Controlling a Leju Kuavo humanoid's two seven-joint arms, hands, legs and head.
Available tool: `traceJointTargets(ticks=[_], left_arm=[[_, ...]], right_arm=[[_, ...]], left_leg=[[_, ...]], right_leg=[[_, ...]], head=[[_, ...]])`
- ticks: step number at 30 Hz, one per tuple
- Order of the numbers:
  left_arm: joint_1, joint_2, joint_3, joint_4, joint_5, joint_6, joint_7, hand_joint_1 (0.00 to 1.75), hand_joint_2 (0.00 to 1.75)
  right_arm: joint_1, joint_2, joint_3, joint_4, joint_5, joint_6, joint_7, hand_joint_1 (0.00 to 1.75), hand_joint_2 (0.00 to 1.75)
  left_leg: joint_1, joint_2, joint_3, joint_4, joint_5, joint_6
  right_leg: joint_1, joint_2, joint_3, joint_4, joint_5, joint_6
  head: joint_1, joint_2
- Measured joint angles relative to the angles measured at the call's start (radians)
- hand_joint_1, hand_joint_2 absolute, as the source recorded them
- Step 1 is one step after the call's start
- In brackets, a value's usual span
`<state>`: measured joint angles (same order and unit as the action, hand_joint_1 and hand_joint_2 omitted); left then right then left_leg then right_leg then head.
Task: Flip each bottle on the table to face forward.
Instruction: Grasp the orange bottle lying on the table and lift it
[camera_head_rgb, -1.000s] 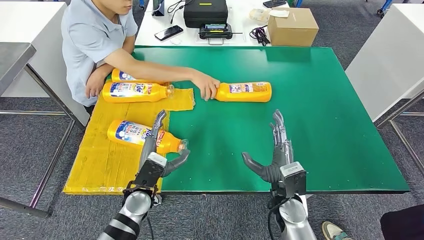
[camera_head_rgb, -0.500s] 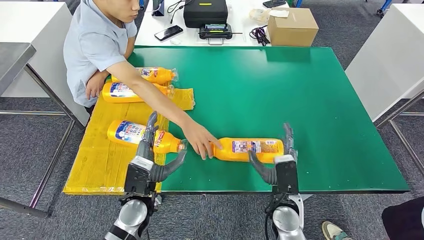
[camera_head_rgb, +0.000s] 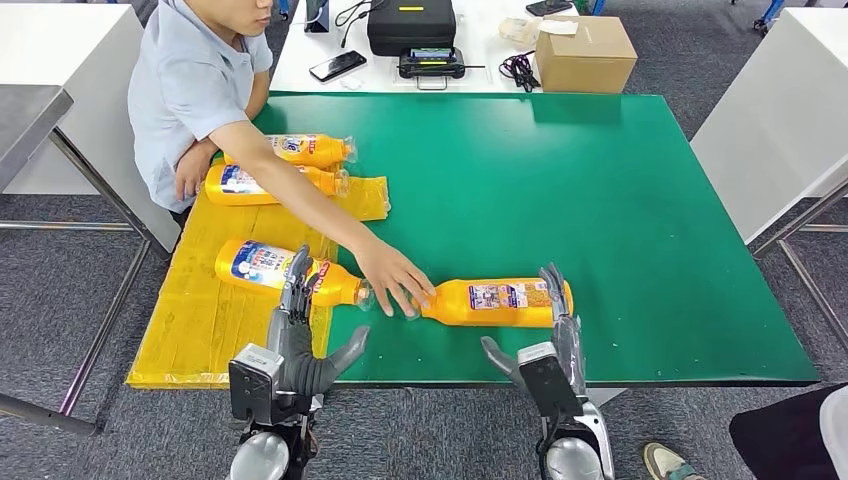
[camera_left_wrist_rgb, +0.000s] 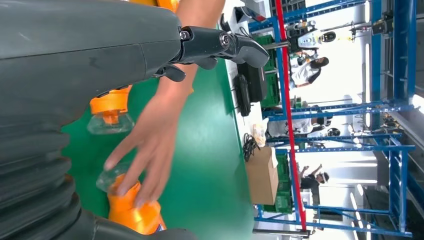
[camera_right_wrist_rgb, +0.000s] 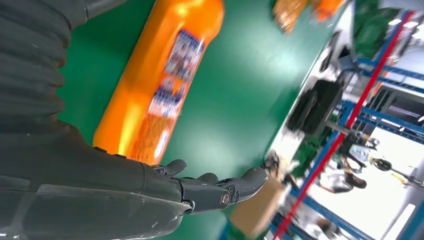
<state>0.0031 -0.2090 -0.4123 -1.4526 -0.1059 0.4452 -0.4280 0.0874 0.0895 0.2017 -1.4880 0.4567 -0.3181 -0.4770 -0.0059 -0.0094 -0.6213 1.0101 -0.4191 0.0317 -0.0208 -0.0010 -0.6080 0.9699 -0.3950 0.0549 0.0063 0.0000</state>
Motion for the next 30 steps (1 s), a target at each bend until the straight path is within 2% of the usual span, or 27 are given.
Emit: traceJointTargets(ticks=[5,11,17,21,30], left_arm=[[0.027,0.004,-0.020,-0.010,-0.006,0.001,-0.002,0.00,1.75],[0.038,0.005,-0.053,-0.017,-0.066,0.107,-0.042,0.00,1.75],[0.039,0.009,-0.078,-0.011,-0.079,0.117,-0.040,0.00,1.75],[0.038,0.015,-0.108,0.000,-0.094,0.092,-0.033,0.00,1.75],[0.024,0.016,-0.144,0.034,-0.124,0.061,-0.019,0.00,1.75]], right_arm=[[0.000,-0.046,0.016,0.005,0.261,-0.122,0.067,0.00,1.75],[-0.019,-0.096,0.023,0.046,0.365,-0.176,0.127,0.00,1.75],[-0.043,-0.131,0.027,0.096,0.508,-0.234,0.199,0.00,1.75],[-0.064,-0.160,0.035,0.122,0.608,-0.234,0.262,0.00,1.75],[-0.126,-0.196,0.061,0.169,0.637,-0.199,0.283,0.00,1.75]], left_leg=[[0.000,0.000,0.000,0.000,0.000,0.000],[0.000,0.000,0.000,0.000,0.000,0.000],[0.000,0.000,0.000,0.000,0.000,0.000],[0.000,0.000,0.000,0.000,0.000,0.000],[0.000,0.000,0.000,0.000,0.000,0.000]], right_leg=[[0.000,0.000,0.000,0.000,0.000,0.000],[0.000,0.000,0.000,0.000,0.000,0.000],[0.000,0.000,0.000,0.000,0.000,0.000],[0.000,0.000,0.000,0.000,0.000,0.000],[0.000,0.000,0.000,0.000,0.000,0.000]], head=[[0.000,0.000],[0.000,0.000],[0.000,0.000],[0.000,0.000],[0.000,0.000]])
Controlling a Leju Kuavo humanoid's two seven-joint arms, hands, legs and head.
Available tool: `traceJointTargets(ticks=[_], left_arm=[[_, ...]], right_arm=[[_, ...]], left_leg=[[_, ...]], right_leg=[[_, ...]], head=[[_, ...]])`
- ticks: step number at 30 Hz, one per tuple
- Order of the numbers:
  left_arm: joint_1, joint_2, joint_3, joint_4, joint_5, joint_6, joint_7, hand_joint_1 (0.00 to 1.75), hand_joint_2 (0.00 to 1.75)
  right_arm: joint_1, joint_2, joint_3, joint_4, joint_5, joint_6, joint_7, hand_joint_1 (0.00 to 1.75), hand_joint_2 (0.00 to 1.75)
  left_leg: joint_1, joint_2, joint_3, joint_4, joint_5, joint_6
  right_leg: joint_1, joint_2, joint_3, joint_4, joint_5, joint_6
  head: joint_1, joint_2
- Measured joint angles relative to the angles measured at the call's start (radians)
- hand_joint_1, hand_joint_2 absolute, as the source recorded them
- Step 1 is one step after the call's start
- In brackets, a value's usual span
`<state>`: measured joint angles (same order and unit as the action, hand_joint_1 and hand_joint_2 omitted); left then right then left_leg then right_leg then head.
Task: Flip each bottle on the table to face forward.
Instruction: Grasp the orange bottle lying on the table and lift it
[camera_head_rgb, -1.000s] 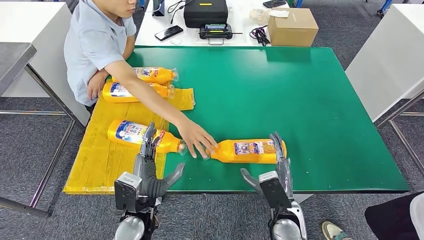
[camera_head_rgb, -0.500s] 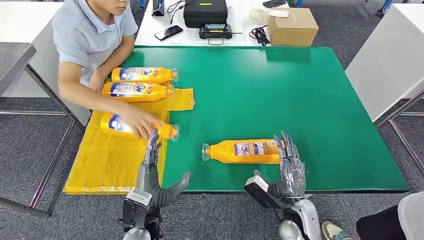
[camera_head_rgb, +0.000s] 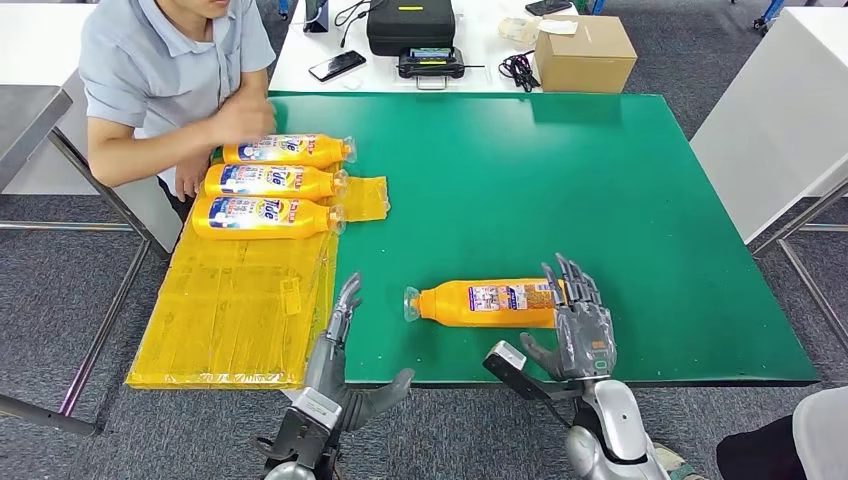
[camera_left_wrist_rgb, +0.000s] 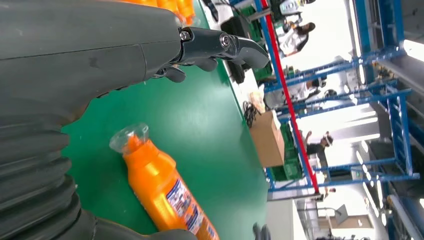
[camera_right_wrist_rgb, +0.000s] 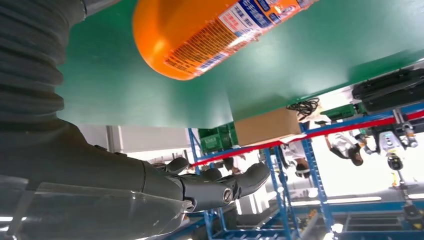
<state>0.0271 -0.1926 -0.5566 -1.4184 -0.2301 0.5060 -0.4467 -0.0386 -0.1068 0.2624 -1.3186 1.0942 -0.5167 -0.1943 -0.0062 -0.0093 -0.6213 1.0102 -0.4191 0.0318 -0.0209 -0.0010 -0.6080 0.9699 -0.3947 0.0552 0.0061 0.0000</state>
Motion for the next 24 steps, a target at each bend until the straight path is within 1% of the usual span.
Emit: traceJointTargets(ticks=[6,11,15,18,24], left_arm=[[-0.011,0.000,-0.011,0.026,-0.009,-0.007,0.004,0.00,1.75],[-0.028,-0.001,-0.024,0.057,-0.009,-0.025,0.006,0.00,1.75],[-0.047,-0.003,-0.035,0.081,0.009,-0.036,0.006,0.00,1.75],[-0.058,-0.004,-0.047,0.095,0.018,-0.045,0.011,0.00,1.75],[-0.072,-0.004,-0.066,0.114,0.019,-0.067,0.042,0.00,1.75]], right_arm=[[-0.035,-0.014,0.017,0.037,0.010,0.009,0.006,0.00,1.75],[-0.091,-0.024,0.043,0.100,0.019,0.043,0.016,0.00,1.75],[-0.153,-0.026,0.062,0.173,-0.022,0.092,0.011,0.00,1.75],[-0.190,-0.022,0.073,0.227,-0.052,0.113,-0.003,0.00,1.75],[-0.223,-0.010,0.100,0.305,-0.083,0.133,-0.013,0.00,1.75]], left_leg=[[0.000,0.000,0.000,0.000,0.000,0.000],[0.000,0.000,0.000,0.000,0.000,0.000],[0.000,0.000,0.000,0.000,0.001,0.000],[0.000,0.000,0.000,0.000,0.001,0.001],[0.000,0.000,0.000,0.000,0.001,0.001]], right_leg=[[0.000,0.000,0.000,0.000,0.000,0.000],[0.000,0.000,0.000,0.000,0.000,0.000],[0.000,0.000,0.000,0.000,0.000,0.000],[0.000,0.000,0.000,0.000,0.000,0.000],[0.000,0.000,0.000,0.000,0.000,0.000]], head=[[0.000,0.000],[0.000,0.000],[0.000,0.000],[0.000,0.000],[0.000,0.000]])
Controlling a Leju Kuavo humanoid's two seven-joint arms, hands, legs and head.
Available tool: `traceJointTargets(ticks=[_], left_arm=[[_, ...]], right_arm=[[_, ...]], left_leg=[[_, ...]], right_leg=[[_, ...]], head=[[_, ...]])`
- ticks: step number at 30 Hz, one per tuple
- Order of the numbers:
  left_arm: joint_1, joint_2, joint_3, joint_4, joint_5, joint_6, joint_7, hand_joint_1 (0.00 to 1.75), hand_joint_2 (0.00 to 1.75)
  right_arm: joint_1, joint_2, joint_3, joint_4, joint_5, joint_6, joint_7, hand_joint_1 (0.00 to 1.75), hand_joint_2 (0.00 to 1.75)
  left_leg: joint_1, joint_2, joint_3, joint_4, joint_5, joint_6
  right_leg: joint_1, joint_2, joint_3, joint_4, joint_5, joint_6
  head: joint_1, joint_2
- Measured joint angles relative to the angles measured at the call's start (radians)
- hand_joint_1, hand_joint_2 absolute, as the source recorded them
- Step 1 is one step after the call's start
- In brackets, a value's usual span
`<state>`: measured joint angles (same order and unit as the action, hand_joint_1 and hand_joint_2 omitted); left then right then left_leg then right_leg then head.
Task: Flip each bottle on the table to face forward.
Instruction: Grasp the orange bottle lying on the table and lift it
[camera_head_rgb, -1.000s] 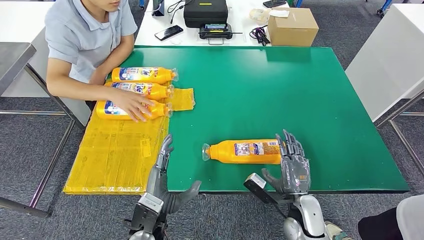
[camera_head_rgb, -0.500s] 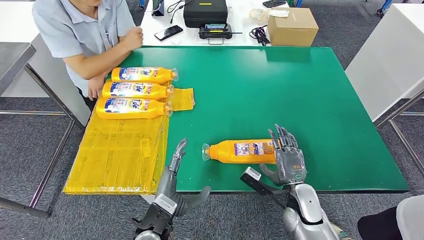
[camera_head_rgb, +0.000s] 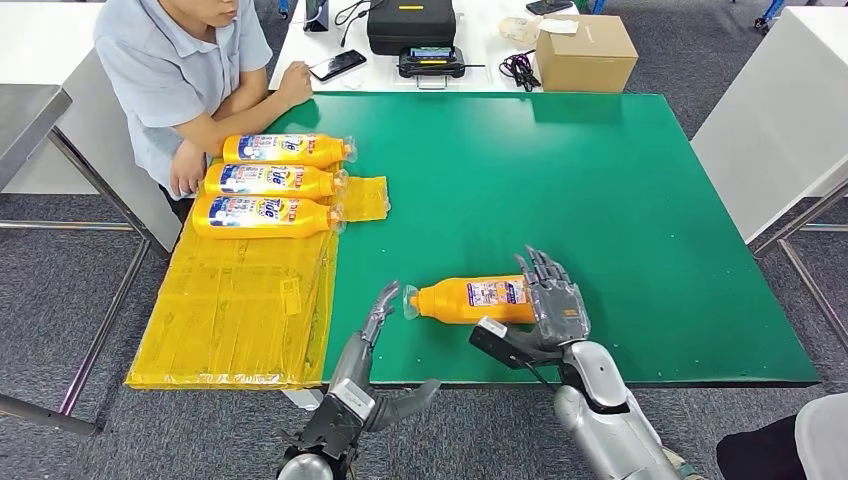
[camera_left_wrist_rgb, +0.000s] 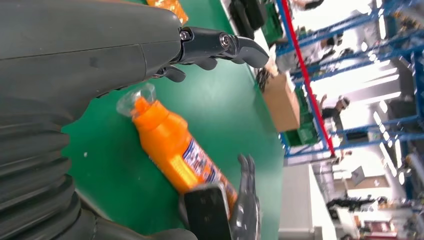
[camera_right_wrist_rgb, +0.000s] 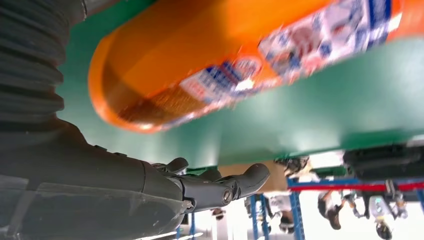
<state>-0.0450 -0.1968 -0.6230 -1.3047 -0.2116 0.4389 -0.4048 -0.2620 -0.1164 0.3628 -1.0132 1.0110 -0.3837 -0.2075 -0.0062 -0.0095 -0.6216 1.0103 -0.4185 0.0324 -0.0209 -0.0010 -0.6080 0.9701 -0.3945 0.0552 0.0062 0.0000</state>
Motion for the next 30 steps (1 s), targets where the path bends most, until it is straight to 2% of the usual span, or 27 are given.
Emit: traceJointTargets(ticks=[15,24,30], left_arm=[[-0.011,0.000,-0.010,0.018,-0.002,-0.010,0.017,0.00,1.75],[-0.017,0.000,-0.026,0.018,-0.005,-0.058,0.060,0.00,1.75],[-0.024,0.000,-0.032,0.019,-0.002,-0.082,0.071,0.00,1.75]], right_arm=[[-0.022,0.008,0.021,0.072,-0.019,0.009,0.000,0.00,1.75],[-0.046,0.013,0.023,0.101,-0.038,0.049,-0.002,0.00,1.75],[-0.085,0.012,0.044,0.126,0.017,0.071,0.060,0.00,1.75]], left_leg=[[0.000,0.000,0.000,0.000,0.000,0.000],[0.000,0.000,0.000,0.000,0.000,0.000],[0.000,0.000,0.000,0.000,0.000,0.000]], right_leg=[[0.000,0.000,0.000,0.000,0.000,0.000],[0.000,0.000,0.000,0.000,0.000,0.000],[0.000,0.000,0.000,0.000,0.000,0.000]], head=[[0.000,0.000],[0.000,0.000],[0.000,0.000]])
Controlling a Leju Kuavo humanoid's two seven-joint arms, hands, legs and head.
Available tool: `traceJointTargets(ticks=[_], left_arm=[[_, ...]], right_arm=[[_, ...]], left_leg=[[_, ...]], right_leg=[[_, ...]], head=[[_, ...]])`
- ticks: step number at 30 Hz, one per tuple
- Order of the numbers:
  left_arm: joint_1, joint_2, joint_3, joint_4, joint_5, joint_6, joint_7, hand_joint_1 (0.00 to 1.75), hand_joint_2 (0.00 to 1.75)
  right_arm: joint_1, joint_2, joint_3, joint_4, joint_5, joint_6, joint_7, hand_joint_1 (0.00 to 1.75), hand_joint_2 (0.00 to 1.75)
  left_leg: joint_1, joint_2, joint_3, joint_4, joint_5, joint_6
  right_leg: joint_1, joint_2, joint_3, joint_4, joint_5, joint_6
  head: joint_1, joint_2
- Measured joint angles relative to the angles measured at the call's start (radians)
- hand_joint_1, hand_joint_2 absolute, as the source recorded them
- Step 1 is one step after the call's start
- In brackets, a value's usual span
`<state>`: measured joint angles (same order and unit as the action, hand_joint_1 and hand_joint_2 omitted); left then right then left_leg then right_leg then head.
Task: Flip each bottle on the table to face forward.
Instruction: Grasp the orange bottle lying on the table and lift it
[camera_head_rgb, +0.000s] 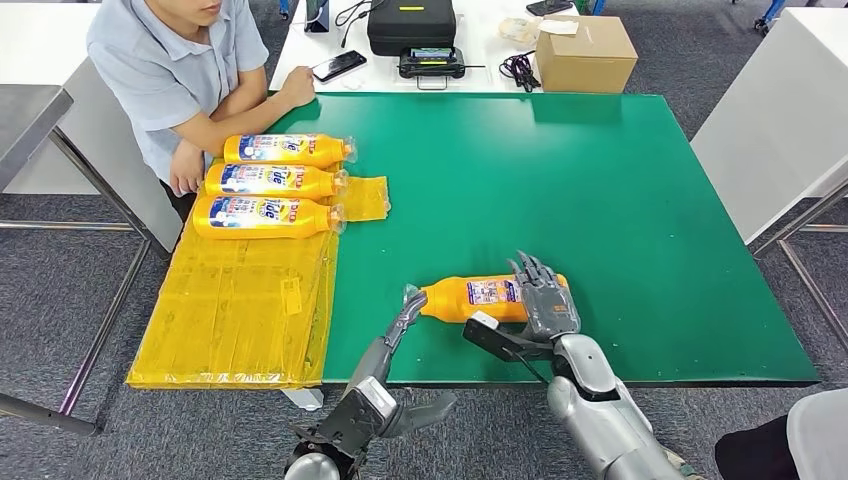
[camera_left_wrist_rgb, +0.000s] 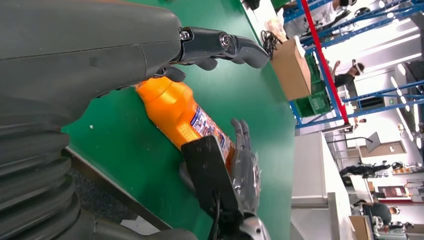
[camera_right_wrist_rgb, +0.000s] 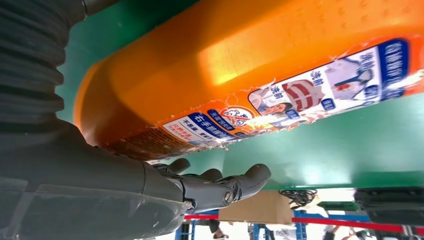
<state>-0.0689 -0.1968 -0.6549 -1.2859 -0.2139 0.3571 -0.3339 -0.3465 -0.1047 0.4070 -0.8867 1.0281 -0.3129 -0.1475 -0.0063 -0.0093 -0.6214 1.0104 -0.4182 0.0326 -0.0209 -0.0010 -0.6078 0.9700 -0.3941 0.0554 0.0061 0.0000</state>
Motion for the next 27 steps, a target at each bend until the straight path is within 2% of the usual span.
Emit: traceJointTargets(ticks=[7,20,27], left_arm=[[-0.008,0.000,0.000,0.009,0.006,-0.011,0.009,0.00,1.75],[-0.010,0.000,-0.001,0.014,0.006,-0.012,0.009,0.00,1.75],[-0.020,0.000,-0.009,0.022,0.012,-0.020,0.009,0.00,1.75]], right_arm=[[-0.052,-0.005,0.021,0.052,0.013,0.021,0.014,0.00,1.75],[-0.069,-0.006,0.031,0.079,0.013,0.022,0.014,0.00,1.75],[-0.095,-0.005,0.033,0.111,-0.019,0.059,-0.010,0.00,1.75]], left_leg=[[0.000,0.000,0.000,0.000,0.000,0.000],[0.000,0.000,0.000,0.000,0.000,0.000],[0.000,0.000,0.001,0.000,0.000,0.000]], right_leg=[[0.000,0.000,0.000,0.000,0.000,0.000],[0.000,0.000,0.000,0.000,0.000,0.000],[0.000,0.000,0.001,0.000,0.000,0.000]], head=[[0.000,0.000],[0.000,0.000],[0.000,0.000]])
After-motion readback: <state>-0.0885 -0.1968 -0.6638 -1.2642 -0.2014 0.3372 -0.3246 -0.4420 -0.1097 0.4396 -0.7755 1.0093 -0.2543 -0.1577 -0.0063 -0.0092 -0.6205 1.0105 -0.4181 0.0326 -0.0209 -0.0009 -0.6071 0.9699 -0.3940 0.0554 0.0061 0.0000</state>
